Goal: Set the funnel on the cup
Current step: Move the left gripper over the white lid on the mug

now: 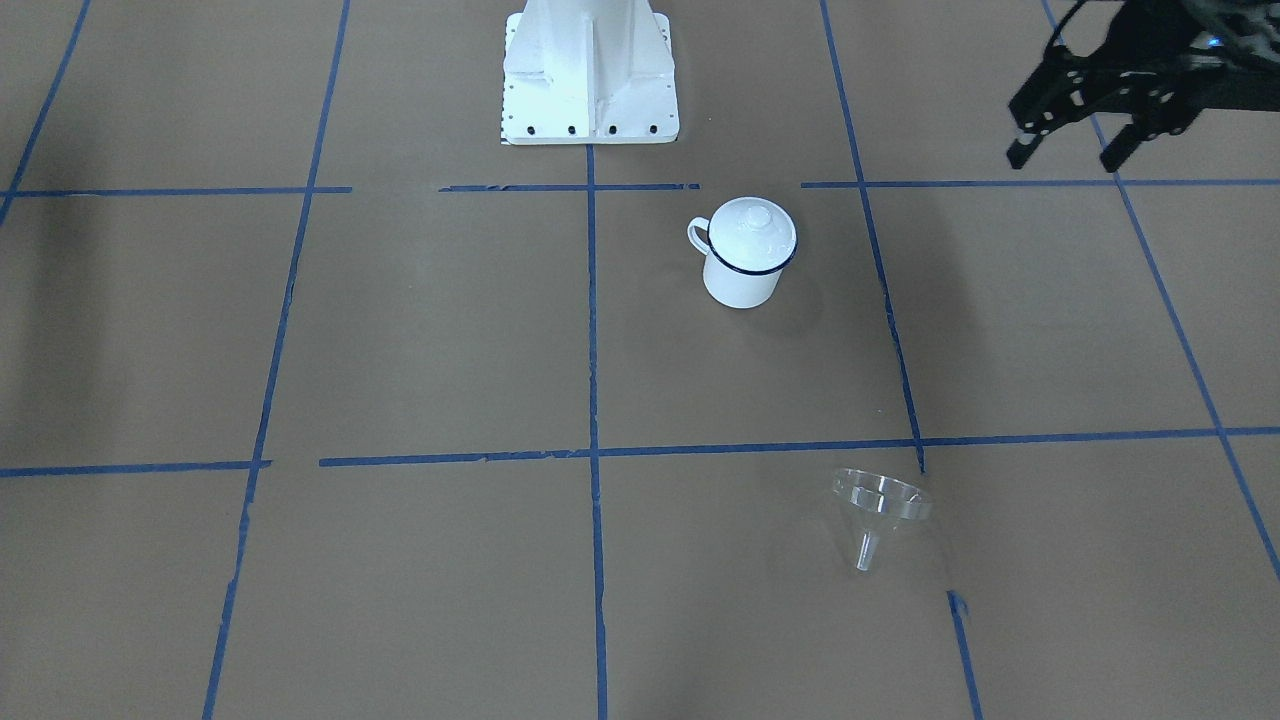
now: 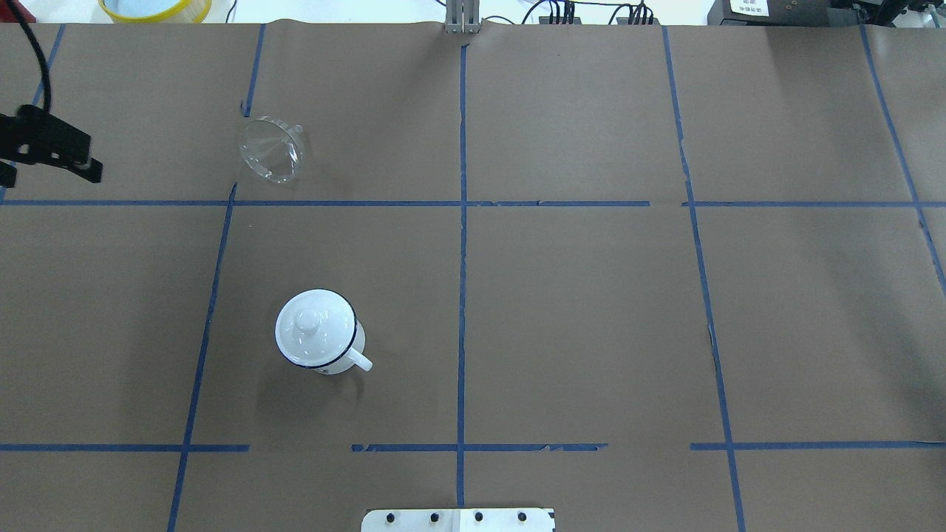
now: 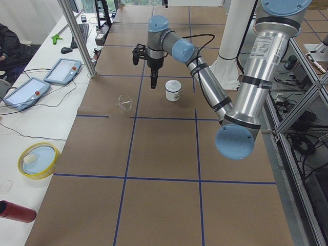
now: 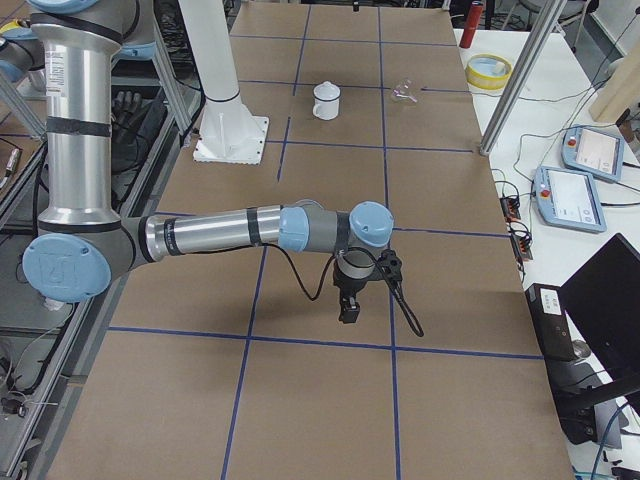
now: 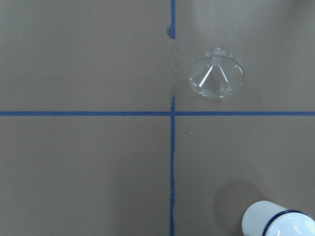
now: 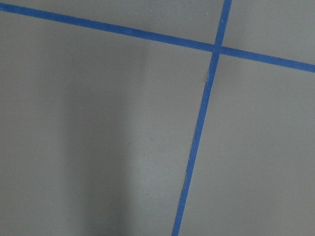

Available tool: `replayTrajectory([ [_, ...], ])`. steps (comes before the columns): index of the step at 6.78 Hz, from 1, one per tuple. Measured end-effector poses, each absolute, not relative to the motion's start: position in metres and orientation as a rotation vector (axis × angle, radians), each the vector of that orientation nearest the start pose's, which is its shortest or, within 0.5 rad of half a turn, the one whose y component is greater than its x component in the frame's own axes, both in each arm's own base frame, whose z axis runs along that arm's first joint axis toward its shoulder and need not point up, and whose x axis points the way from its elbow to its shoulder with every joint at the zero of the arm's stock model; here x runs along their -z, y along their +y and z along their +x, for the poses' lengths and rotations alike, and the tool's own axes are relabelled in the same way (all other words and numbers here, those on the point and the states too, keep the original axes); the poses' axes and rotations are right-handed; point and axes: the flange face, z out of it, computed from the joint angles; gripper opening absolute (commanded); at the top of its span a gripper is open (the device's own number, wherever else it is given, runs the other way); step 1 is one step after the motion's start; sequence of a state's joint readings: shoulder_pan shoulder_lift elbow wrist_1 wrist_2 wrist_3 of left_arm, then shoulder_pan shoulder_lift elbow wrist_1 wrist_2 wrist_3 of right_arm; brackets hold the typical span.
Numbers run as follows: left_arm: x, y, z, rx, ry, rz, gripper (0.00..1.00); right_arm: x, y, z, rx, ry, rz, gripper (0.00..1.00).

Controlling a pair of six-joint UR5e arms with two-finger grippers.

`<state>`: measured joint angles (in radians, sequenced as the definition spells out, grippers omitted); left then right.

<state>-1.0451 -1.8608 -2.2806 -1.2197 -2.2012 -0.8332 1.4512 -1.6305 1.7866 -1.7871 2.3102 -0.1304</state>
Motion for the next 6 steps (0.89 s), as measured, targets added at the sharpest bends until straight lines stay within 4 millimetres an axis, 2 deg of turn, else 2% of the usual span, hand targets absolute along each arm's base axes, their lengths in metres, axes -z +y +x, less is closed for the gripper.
replayTrajectory([
  [1,-0.224,-0.424,0.218,0.102,0.859,0.083,1.0,-0.605,-0.462,0.011,0.216,-0.741,-0.054,1.0],
  [2,-0.212,-0.415,0.263,0.105,0.852,0.053,1.0,-0.605,-0.462,0.011,0.216,-0.741,-0.054,1.0],
  [3,-0.205,-0.414,0.305,0.095,0.84,0.021,1.0,-0.605,-0.462,0.011,0.216,-0.741,-0.053,1.0],
  [4,-0.204,-0.417,0.336,0.079,0.83,0.005,1.0,-0.605,-0.462,0.011,0.216,-0.741,-0.053,1.0],
  [6,-0.213,-0.416,0.378,0.044,0.829,-0.007,1.0,-0.605,-0.462,0.011,0.216,-0.741,-0.053,1.0],
])
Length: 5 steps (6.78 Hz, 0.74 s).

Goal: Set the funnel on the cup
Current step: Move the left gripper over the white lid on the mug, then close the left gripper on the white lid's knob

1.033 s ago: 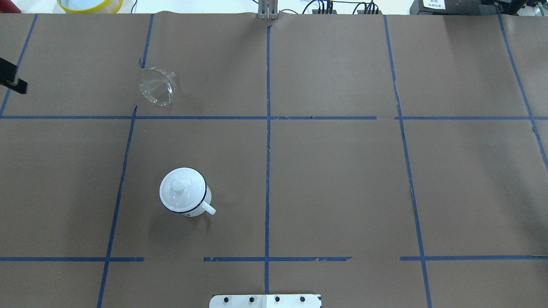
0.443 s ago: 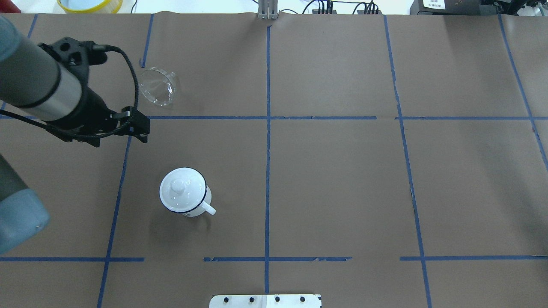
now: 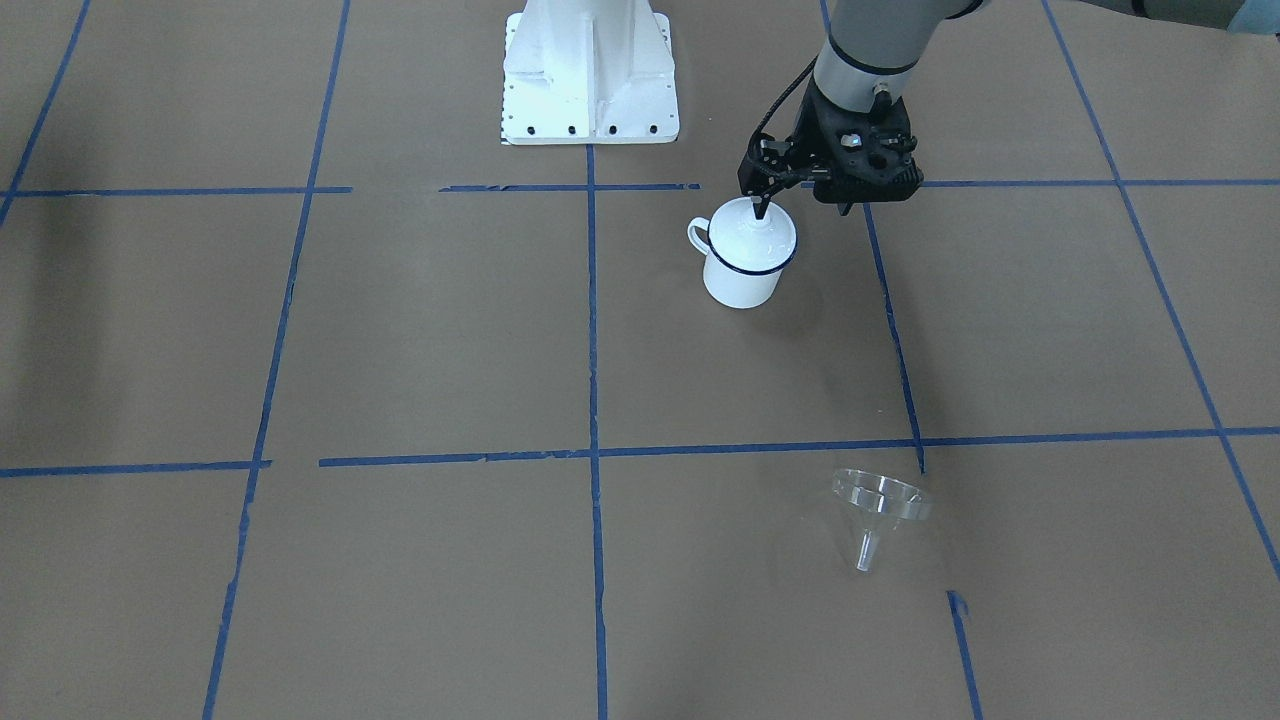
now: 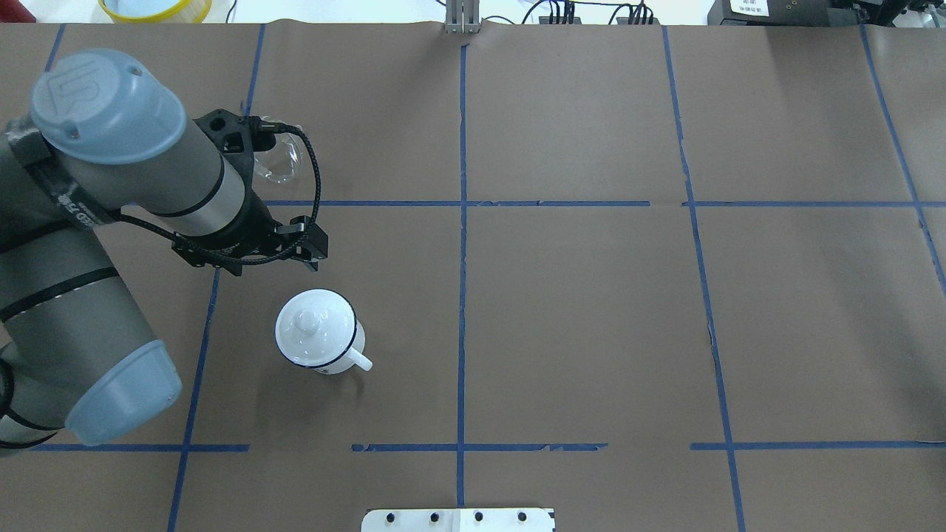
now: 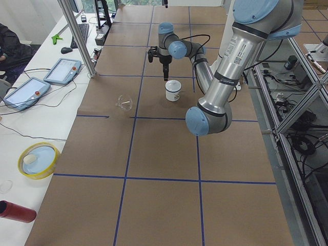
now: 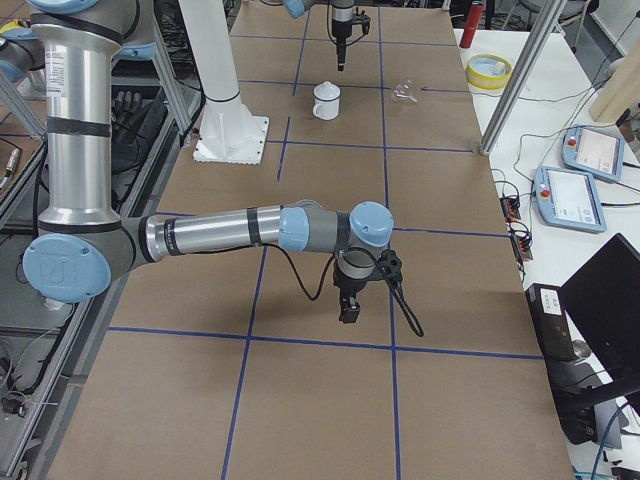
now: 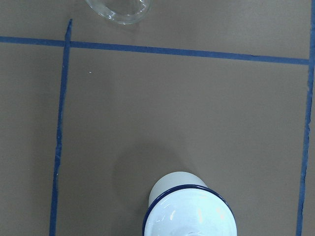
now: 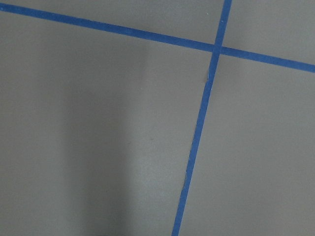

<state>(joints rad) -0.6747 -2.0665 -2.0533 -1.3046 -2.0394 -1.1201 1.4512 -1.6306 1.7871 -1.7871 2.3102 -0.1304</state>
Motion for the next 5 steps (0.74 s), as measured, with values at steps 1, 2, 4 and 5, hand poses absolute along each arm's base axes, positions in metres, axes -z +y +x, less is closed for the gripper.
replayTrajectory([
  [1,-0.221,-0.413,0.396,0.038,0.82,-0.022,1.0,-0.605,-0.462,0.011,0.216,-0.741,-0.053,1.0],
  [2,-0.228,-0.408,0.412,0.042,0.809,-0.033,1.0,-0.605,-0.462,0.011,0.216,-0.741,-0.053,1.0],
  [4,-0.236,-0.391,0.431,0.049,0.801,-0.054,1.0,-0.605,-0.462,0.011,0.216,-0.741,-0.053,1.0],
  [5,-0.236,-0.387,0.434,0.054,0.807,-0.059,0.93,-0.605,-0.462,0.011,0.216,-0.741,-0.053,1.0],
])
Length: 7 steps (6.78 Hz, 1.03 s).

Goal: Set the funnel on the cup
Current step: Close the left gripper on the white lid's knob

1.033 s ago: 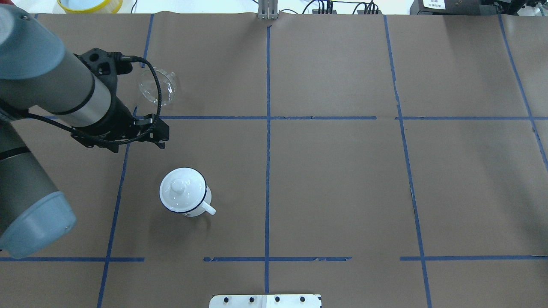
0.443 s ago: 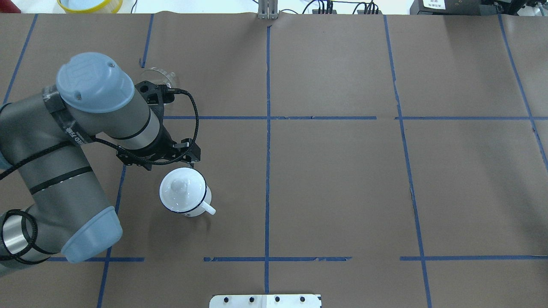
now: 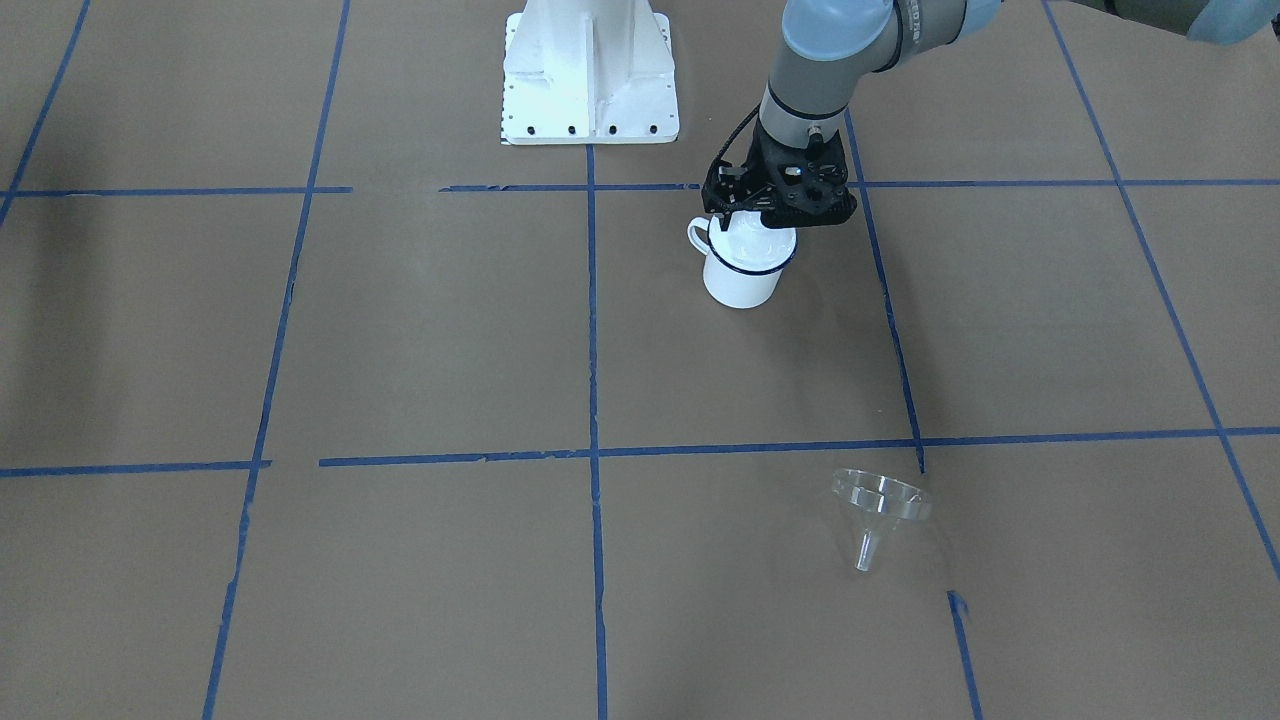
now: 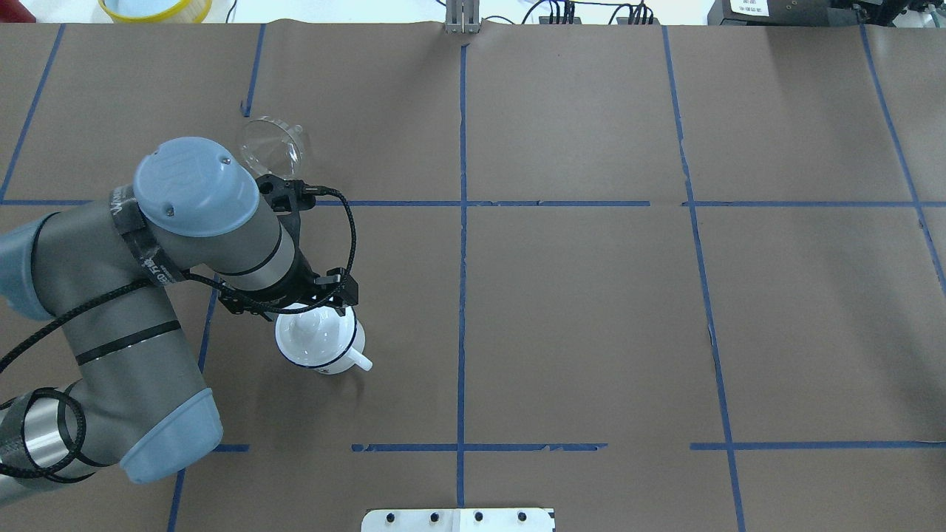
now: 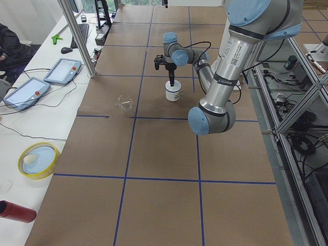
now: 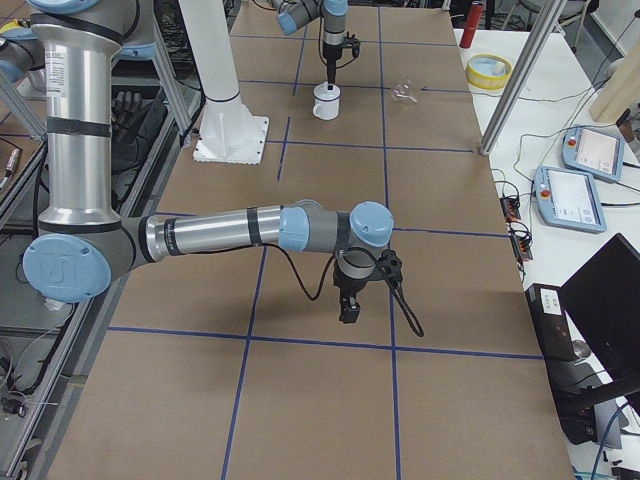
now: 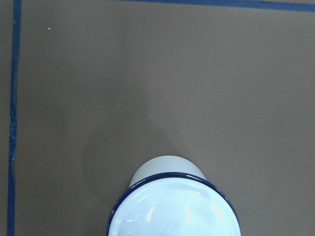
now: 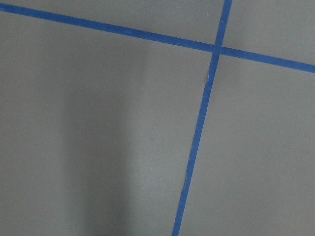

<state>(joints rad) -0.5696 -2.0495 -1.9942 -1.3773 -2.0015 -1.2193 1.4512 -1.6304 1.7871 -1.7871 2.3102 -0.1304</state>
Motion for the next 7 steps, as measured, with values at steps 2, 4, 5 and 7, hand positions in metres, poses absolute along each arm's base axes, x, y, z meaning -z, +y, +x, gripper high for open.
replayTrajectory([
  [2,-0.2343,-0.3835,0.4334,0.057,0.814,-0.062,0.7,-0.605,-0.4618,0.0112,0.216,-0.741,-0.053,1.0],
  [4,-0.2346,-0.3829,0.4334,0.058,0.814,-0.065,0.41,-0.6051,-0.4617,0.0112,0.216,-0.741,-0.053,1.0],
  [5,-0.2348,-0.3828,0.4332,0.058,0.813,-0.065,0.2,-0.6055,-0.4617,0.0112,0.216,-0.741,-0.054,1.0],
  [7,-0.2324,-0.3827,0.4297,0.06,0.816,-0.062,0.0,-0.6054,-0.4617,0.0112,0.216,-0.741,-0.054,1.0],
])
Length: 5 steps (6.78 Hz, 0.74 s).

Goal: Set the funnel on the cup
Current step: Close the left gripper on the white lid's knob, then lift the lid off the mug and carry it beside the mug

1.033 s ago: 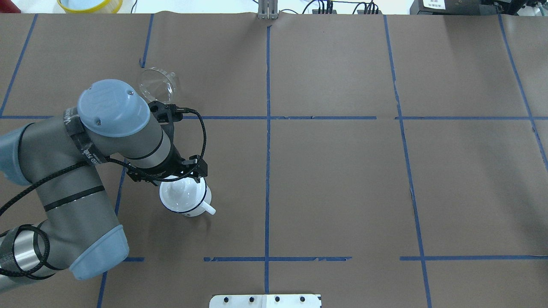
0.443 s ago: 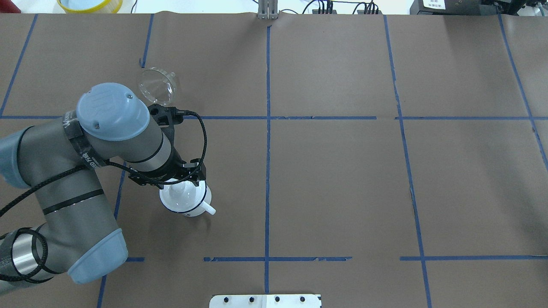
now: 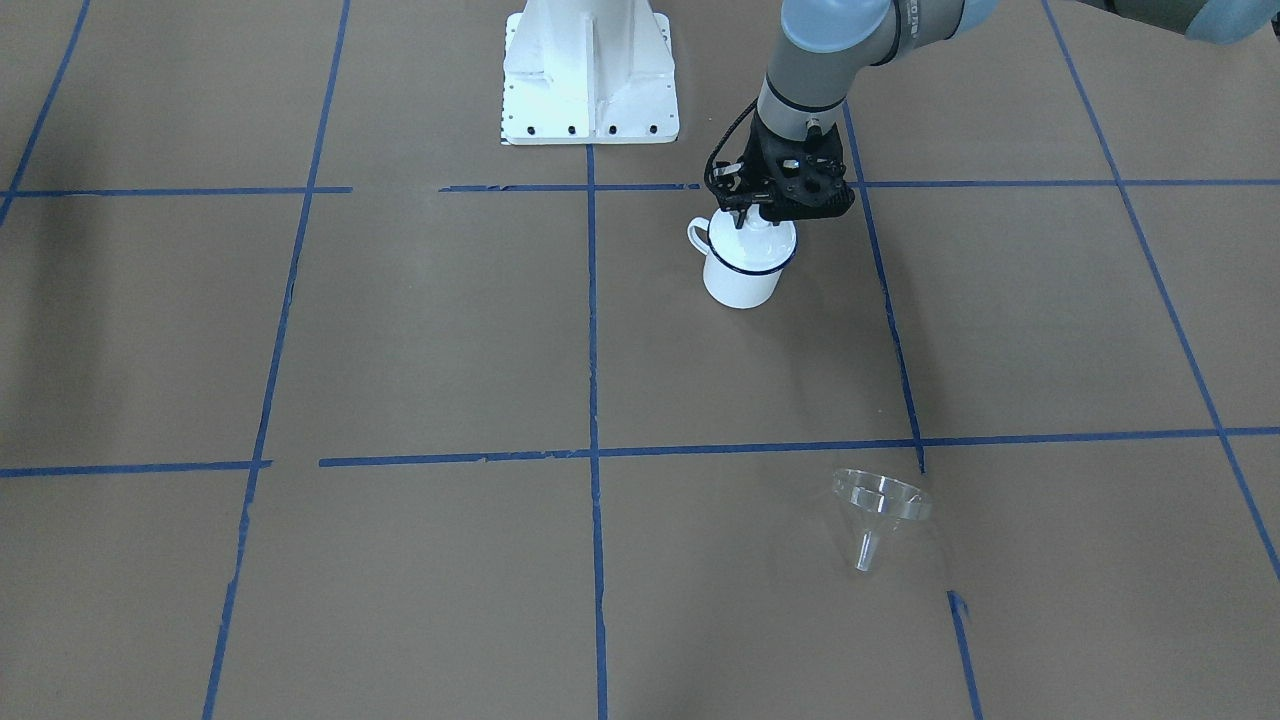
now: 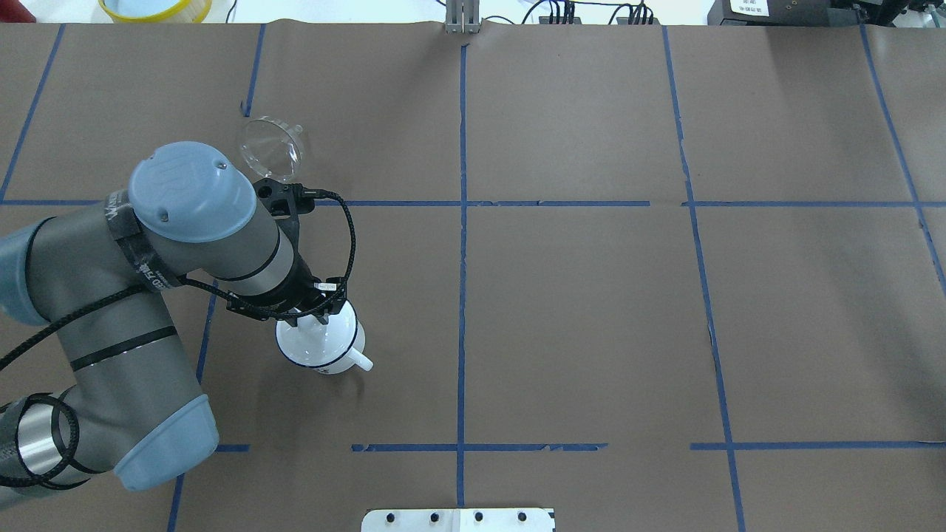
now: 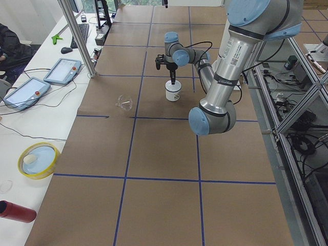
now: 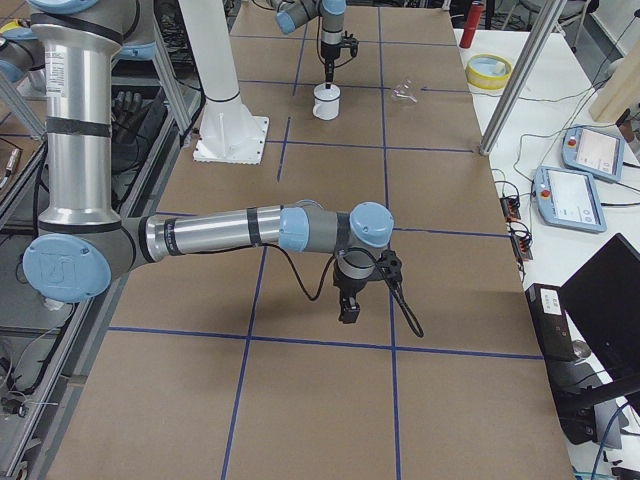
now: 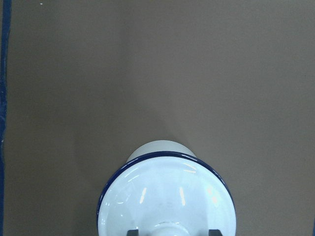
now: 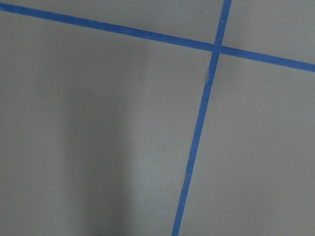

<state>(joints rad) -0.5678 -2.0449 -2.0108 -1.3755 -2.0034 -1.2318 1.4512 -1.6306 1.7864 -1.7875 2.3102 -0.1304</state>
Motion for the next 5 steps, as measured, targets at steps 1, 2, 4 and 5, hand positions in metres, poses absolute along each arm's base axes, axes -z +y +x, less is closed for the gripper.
replayTrajectory([
  [1,-0.231,-0.382,0.426,0.062,0.819,-0.059,0.0,-0.605,-0.462,0.011,0.216,-0.741,-0.054,1.0],
  [2,-0.229,-0.38,0.418,0.064,0.826,-0.054,0.0,-0.605,-0.462,0.011,0.216,-0.741,-0.053,1.0],
  [4,-0.217,-0.375,0.378,0.086,0.818,-0.039,0.0,-0.605,-0.462,0.011,0.216,-0.741,-0.053,1.0],
  [5,-0.211,-0.382,0.351,0.096,0.811,-0.014,0.0,-0.605,-0.462,0.011,0.216,-0.741,-0.053,1.0],
])
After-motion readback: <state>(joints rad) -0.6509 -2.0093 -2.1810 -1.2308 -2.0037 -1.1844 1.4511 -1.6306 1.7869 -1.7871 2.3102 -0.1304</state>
